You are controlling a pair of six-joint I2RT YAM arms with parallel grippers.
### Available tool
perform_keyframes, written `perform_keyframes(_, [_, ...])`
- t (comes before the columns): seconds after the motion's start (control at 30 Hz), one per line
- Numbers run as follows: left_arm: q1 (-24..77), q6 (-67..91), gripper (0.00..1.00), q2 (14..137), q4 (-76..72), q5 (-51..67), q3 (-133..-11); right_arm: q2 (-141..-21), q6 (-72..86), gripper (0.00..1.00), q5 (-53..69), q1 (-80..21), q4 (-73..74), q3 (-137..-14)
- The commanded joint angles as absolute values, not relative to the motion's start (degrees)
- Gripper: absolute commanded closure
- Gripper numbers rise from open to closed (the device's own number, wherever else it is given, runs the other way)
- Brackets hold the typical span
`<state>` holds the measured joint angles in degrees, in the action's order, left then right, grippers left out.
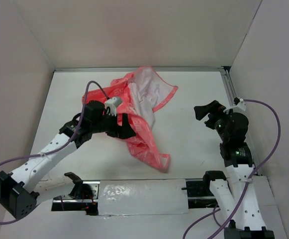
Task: Zip up the jacket
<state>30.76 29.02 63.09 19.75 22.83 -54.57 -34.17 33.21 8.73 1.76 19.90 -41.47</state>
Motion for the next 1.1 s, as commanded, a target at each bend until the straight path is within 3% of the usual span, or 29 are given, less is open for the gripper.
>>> perform_keyframes(0.0, [31.99, 33.47, 0.01, 54.95, 26.41, 11.36, -54.32, -35.42, 33.75, 0.00, 8.25, 1.58, 19.78, -42.89])
perform_keyframes(0.23, [21.65, 47.35, 0.01, 56.33, 38.92, 1.67, -54.14, -44.45, 30.68, 0.00, 14.85, 0.36, 16.53, -44.03])
perform_keyframes(0.4, [13.37, 48.69, 0.01, 60.73, 37.71, 3.95, -54.32, -55.17, 27.78, 0.00, 7.84, -6.93, 15.47, -48.15])
perform_keyframes(0.53, [10.20, 46.93, 0.01, 66.52, 36.90, 3.79, -54.14, -69.58, 27.42, 0.00, 0.20, -10.10, 14.77, -55.52])
perform_keyframes(0.8, [2.65, 47.64, 0.01, 80.85, 35.60, 5.88, -54.32, -98.84, 29.44, 0.00, -3.95, -12.21, 21.00, -76.97])
perform_keyframes(1.07, [1.49, 42.81, 0.02, 87.97, 25.78, 12.91, -55.19, -113.53, 34.36, 0.00, -4.31, -14.85, 23.20, -87.26])
